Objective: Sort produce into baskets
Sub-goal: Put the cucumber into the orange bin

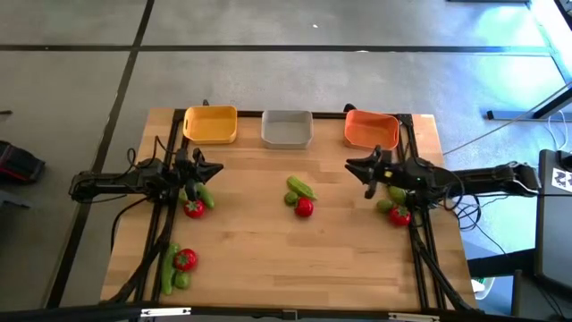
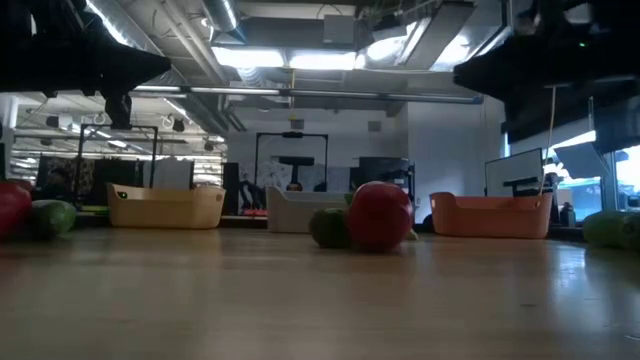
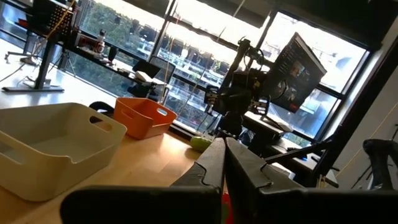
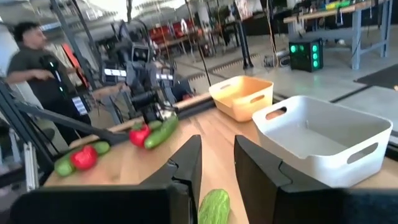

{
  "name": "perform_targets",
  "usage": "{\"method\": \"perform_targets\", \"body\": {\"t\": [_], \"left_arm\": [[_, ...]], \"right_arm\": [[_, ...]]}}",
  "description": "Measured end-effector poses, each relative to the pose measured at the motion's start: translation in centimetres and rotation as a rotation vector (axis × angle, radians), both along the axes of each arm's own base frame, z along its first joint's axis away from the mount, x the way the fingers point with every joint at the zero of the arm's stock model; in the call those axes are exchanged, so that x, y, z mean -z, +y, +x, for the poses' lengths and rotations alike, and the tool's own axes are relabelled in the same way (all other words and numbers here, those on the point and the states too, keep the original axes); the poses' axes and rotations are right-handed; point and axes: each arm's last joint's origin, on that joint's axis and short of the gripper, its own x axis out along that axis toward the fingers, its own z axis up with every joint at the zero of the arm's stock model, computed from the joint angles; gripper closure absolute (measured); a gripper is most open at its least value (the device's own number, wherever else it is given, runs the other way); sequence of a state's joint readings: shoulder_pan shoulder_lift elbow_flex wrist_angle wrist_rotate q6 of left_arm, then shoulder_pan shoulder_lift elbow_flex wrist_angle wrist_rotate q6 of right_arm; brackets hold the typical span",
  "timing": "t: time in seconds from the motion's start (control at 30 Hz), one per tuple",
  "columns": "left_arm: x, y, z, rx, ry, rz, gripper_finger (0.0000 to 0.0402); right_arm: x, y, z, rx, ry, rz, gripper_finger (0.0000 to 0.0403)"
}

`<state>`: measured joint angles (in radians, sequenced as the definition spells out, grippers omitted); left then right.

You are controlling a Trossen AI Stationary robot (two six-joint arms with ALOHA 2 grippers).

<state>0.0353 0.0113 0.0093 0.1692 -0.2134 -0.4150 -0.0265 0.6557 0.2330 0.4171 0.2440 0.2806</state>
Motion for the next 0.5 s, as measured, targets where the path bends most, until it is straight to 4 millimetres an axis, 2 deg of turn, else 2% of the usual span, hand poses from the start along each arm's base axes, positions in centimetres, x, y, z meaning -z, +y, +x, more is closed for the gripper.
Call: {"method": "perform_targets", "body": {"t": [0.27, 0.5], "left_arm": [[-0.4, 0.0, -0.1, -0.006, -0.040, 0.025, 0.0394], [-0.6, 0.0, -0.1, -0.007, -0.055, 0.021, 0.0394]], "right_arm": [[-0.8, -0.1, 3.0, 0.001, 0.077, 0.011, 0.0309], [-1.6, -0.1, 7.0, -0.026, 0.158, 0.014, 0.0235]]}}
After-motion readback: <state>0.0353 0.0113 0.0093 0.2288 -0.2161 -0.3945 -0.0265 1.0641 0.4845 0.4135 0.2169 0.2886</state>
